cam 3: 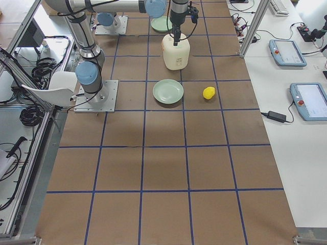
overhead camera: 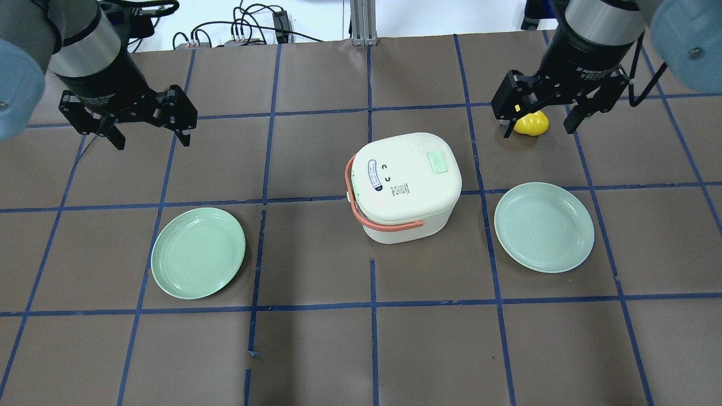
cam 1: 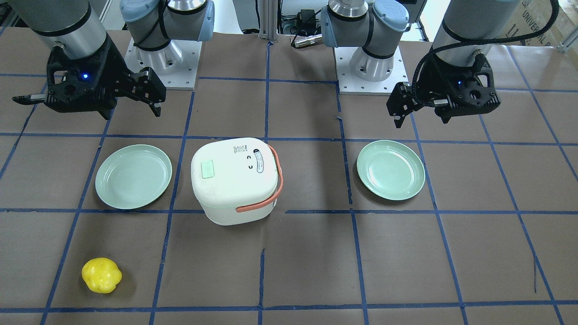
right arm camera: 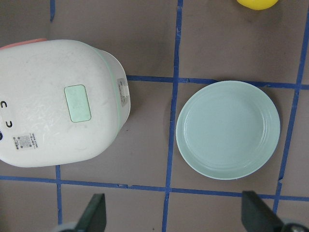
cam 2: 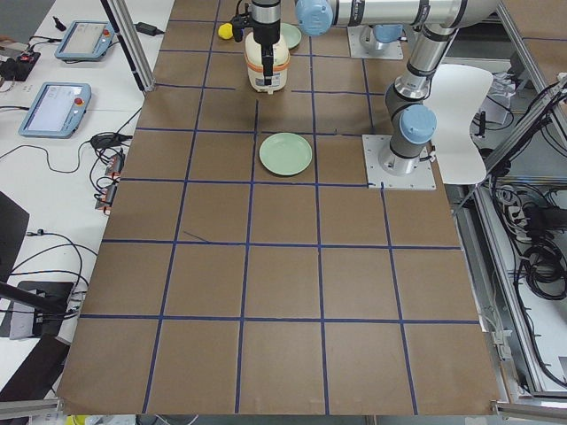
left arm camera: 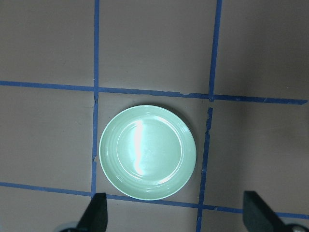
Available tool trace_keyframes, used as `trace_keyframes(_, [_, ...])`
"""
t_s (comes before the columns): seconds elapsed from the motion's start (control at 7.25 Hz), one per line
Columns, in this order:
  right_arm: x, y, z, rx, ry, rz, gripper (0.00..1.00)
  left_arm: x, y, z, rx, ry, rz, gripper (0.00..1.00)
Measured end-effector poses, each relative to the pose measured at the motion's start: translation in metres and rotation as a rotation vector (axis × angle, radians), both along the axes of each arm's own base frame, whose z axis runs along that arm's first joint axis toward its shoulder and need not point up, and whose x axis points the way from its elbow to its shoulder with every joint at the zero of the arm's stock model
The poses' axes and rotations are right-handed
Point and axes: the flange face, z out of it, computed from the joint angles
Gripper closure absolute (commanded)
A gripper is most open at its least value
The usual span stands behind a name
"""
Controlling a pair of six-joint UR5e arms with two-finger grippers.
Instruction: Press rice cooker button
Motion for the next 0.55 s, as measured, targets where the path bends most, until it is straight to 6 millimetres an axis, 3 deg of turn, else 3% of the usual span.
trace_keyframes(0.28, [0.013,-0.002,0.008,-0.034,0.004,0.013,0.0,0.0,0.0,0.0,0.0,0.0,0.0,0.0])
trace_keyframes(0.55, [0.043,-0.003,0.006,-0.063,0.009,0.002,0.0,0.0,0.0,0.0,0.0,0.0,0.0,0.0])
